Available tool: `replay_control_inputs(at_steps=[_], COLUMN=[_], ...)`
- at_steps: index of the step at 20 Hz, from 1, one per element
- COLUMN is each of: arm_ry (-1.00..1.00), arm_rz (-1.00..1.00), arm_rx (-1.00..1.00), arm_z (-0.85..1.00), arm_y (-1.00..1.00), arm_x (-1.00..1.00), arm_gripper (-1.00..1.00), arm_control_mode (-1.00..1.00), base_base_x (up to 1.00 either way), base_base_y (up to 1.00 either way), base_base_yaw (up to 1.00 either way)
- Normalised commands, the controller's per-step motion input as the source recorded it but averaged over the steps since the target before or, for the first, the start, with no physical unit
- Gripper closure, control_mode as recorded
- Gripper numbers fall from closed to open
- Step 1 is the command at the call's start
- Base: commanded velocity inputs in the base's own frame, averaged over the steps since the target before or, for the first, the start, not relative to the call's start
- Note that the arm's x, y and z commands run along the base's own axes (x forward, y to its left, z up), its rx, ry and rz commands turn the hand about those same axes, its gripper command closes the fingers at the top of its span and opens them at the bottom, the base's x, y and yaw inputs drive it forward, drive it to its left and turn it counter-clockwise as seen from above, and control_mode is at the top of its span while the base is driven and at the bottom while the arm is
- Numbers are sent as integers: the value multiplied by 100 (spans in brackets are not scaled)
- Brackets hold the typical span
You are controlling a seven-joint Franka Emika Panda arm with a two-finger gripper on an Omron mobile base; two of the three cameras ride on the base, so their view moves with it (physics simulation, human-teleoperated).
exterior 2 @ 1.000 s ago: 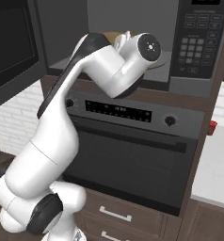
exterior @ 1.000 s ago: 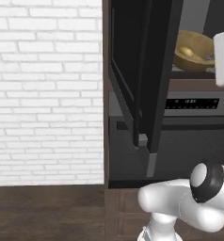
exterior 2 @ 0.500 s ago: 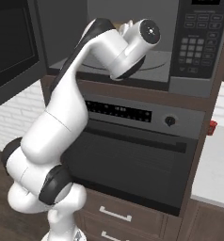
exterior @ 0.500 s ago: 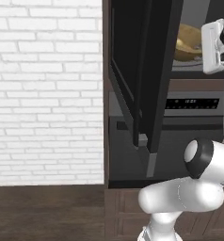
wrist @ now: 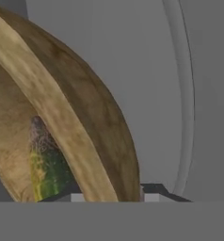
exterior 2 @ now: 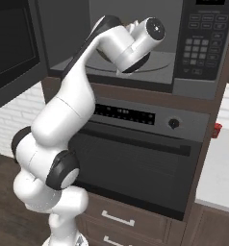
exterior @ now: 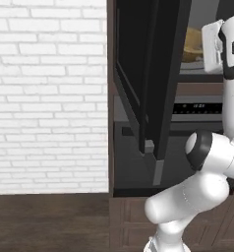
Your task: Pick the cucumber from the sink and place it in the bowl. Then pick the bowl and place it in the microwave. Then close the microwave door and press the start button.
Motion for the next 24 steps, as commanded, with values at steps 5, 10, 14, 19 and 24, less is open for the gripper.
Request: replay_control_inputs(at_steps=[5,10,14,19,24], arm_ry=[3,2,-7,-25,-27], arm_rz=[0,0,0,0,0], arm_rx=[0,0,-1,0,0], arm_z=[-23,-23,-18,0,0], arm_y=[0,4,17,11,18], arm_x=[35,32,4,-30,-61], arm_gripper=[100,100,-100,-100,-100], arm_control_mode=[-100,-100,-100,-100,-100], base_base_x=[0,0,0,0,0], base_base_y=[0,0,0,0,0], base_base_yaw=[0,0,0,0,0])
